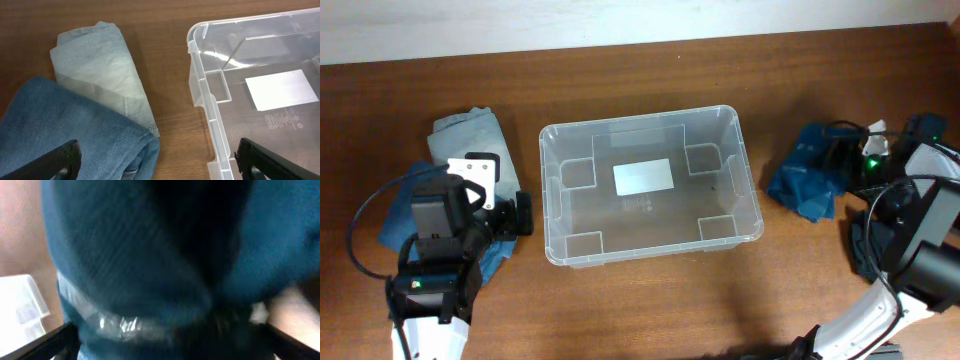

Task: Pack container
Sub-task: 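Grasp the folded teal garment with the right gripper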

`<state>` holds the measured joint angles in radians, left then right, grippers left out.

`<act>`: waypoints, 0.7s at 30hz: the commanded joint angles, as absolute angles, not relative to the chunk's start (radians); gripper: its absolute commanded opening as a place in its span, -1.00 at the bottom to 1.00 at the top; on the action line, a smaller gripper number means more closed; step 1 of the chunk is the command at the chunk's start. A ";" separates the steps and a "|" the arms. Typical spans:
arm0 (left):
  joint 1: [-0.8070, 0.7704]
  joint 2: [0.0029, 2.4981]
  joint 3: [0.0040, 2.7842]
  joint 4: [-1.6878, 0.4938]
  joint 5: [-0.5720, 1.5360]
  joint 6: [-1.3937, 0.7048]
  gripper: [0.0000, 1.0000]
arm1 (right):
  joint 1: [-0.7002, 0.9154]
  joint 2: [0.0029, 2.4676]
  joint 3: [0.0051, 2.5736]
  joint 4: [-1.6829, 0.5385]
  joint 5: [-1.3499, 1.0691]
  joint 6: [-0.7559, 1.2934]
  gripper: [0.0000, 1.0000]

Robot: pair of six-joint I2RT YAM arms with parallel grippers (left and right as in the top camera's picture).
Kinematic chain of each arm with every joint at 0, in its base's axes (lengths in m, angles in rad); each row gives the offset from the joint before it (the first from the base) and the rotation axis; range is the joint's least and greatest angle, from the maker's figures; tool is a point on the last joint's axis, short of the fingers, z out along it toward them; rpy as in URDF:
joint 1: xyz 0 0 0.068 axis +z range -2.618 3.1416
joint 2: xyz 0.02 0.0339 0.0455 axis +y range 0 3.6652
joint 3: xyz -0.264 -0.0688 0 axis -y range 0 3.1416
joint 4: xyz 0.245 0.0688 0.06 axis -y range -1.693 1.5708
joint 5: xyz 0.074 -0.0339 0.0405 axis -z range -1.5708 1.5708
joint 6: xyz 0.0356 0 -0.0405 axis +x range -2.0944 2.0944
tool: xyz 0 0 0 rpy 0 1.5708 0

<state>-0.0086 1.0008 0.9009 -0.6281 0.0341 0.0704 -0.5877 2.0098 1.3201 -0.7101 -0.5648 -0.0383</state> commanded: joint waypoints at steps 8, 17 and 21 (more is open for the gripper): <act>-0.012 1.000 0.922 -0.614 0.049 0.060 0.99 | -0.589 2.123 1.332 -0.688 -0.685 -0.052 0.28; -0.012 1.000 0.922 -0.603 0.049 0.061 0.99 | -0.589 2.091 1.333 -0.709 -0.756 -0.044 -0.48; -0.012 1.000 0.922 -0.603 0.041 0.061 0.99 | -0.588 2.011 1.364 -0.760 -0.775 -0.045 -0.54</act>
<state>-0.0082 1.0008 0.9009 -0.6060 0.0341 0.0704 -0.5976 2.0705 1.3518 -0.7265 -0.7624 -0.0376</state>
